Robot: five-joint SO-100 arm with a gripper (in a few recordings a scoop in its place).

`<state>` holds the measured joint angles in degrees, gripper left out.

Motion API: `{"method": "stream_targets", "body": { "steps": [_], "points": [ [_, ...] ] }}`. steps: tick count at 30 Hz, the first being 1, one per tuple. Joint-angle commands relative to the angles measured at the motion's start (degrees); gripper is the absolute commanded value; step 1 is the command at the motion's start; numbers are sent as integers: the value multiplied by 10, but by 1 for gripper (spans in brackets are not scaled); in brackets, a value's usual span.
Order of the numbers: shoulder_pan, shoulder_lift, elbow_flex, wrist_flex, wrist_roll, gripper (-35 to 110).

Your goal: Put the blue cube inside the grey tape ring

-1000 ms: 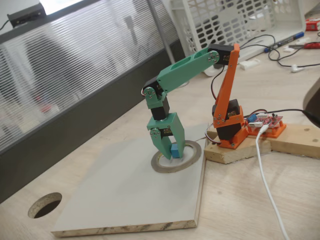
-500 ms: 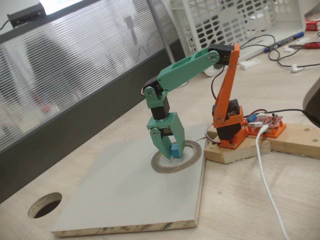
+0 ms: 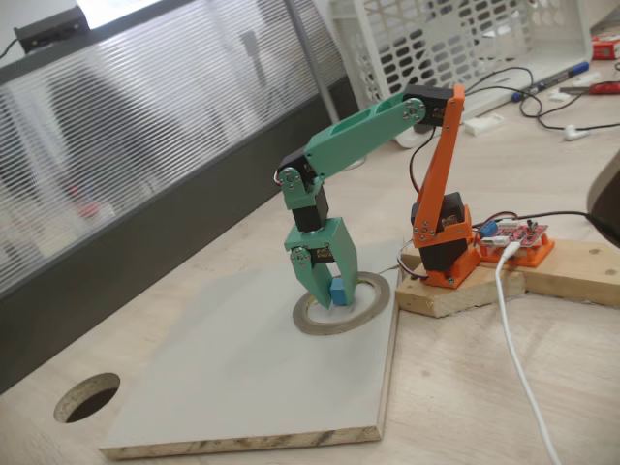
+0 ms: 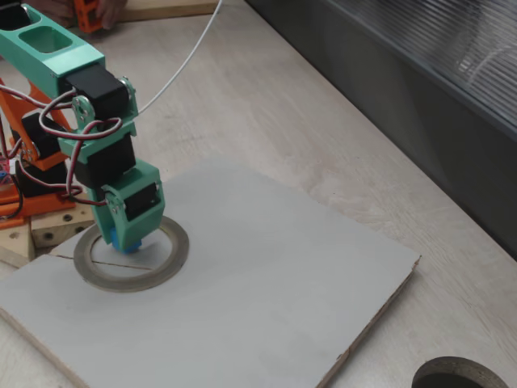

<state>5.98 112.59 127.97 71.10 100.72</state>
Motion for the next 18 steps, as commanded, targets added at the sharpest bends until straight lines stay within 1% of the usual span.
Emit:
{"method": "stream_targets", "body": {
  "steps": [1,4,6,10,12,15,18],
  "points": [
    [5,21,2,12,9,5],
    [5,21,2,14,10,22],
    [5,15,2,28,10,37],
    [4,11,1,95,10,69],
    [0,11,1,112,10,83],
    [0,-11,2,117,10,96],
    [-1,-42,2,117,8,99]
  ]
}}
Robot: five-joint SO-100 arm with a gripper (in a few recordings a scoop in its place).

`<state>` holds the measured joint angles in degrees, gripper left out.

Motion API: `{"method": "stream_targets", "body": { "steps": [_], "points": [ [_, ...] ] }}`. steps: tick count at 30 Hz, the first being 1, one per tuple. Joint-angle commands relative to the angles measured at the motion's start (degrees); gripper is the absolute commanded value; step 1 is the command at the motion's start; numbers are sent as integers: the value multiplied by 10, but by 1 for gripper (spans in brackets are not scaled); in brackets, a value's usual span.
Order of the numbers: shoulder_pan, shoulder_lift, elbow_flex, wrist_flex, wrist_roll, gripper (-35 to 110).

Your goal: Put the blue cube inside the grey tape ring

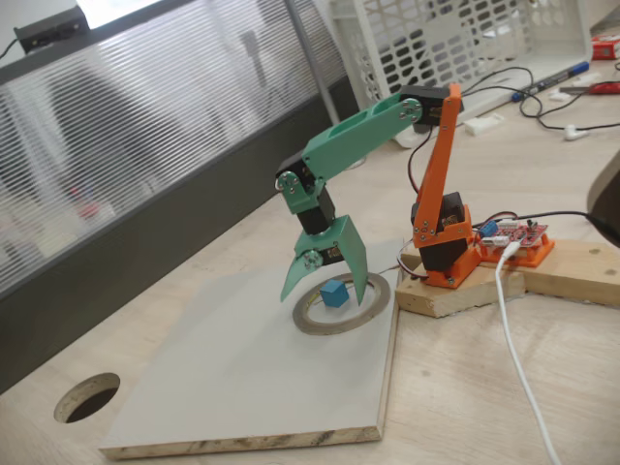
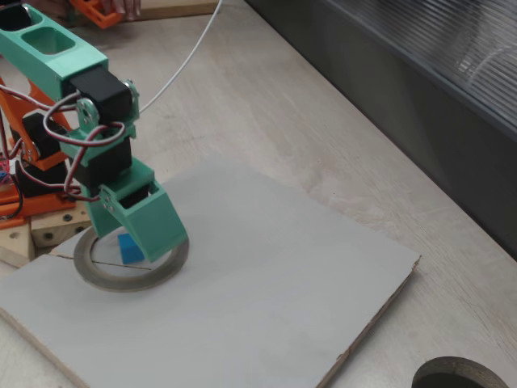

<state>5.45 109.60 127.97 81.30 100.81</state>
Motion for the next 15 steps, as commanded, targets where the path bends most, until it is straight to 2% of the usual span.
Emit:
{"method": "stream_targets", "body": {
  "steps": [1,9,12,15],
  "points": [
    [4,-15,2,15,6,99],
    [4,-7,-1,19,8,99],
    [4,-7,-30,64,8,99],
    [4,-14,-123,155,8,99]
  ]
}}
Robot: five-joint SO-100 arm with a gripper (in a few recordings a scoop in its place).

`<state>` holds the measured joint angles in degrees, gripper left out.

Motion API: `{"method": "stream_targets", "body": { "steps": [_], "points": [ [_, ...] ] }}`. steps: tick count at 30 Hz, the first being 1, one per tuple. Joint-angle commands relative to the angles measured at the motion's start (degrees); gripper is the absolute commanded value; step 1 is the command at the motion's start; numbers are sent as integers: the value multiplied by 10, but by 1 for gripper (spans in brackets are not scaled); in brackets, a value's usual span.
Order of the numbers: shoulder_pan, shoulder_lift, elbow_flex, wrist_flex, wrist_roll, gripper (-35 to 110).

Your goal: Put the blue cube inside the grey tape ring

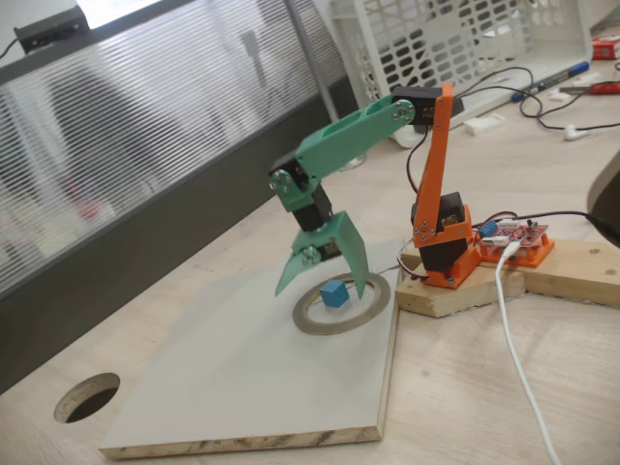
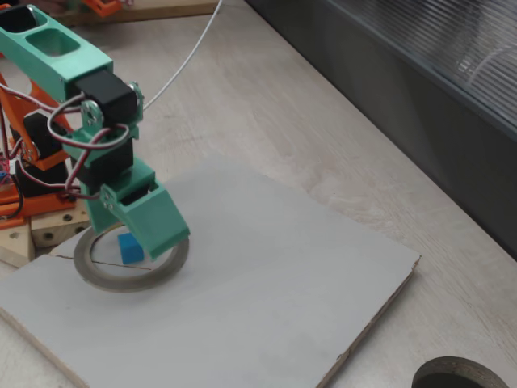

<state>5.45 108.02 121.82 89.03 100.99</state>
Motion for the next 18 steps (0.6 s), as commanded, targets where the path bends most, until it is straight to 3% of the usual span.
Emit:
{"method": "stream_targets", "body": {
  "steps": [1,6,18],
  "points": [
    [4,0,-98,110,6,99],
    [4,-2,-264,261,4,99],
    [11,-22,-309,263,3,99]
  ]
}}
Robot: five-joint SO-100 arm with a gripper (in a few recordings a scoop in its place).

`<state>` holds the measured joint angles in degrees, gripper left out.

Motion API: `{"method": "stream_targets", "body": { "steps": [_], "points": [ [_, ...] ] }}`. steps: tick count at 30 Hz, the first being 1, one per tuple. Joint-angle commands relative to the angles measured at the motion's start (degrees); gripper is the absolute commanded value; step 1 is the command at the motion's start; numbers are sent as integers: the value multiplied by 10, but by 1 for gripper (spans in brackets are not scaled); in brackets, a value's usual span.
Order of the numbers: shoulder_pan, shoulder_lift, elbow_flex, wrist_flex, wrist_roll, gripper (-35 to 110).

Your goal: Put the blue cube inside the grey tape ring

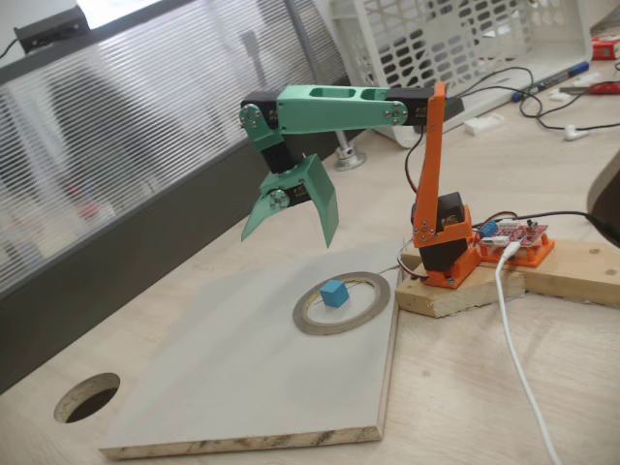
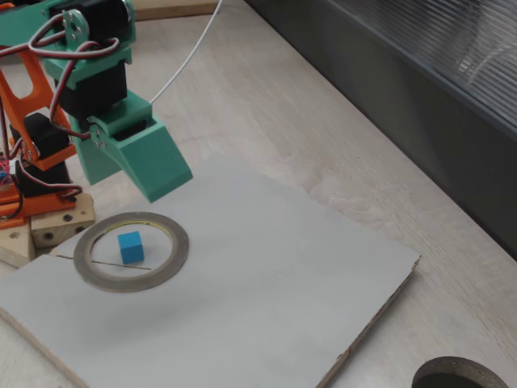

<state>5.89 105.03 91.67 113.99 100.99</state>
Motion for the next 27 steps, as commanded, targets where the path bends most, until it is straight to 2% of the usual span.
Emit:
{"method": "stream_targets", "body": {
  "steps": [1,7,10,14,21,22,27],
  "points": [
    [6,8,-5,13,2,99],
    [6,8,-4,14,1,97],
    [4,8,-4,14,1,86],
    [0,8,-4,14,1,58],
    [1,9,-11,12,-1,-4],
    [0,13,-12,12,-1,-7],
    [-1,19,-11,13,0,2]
  ]
}}
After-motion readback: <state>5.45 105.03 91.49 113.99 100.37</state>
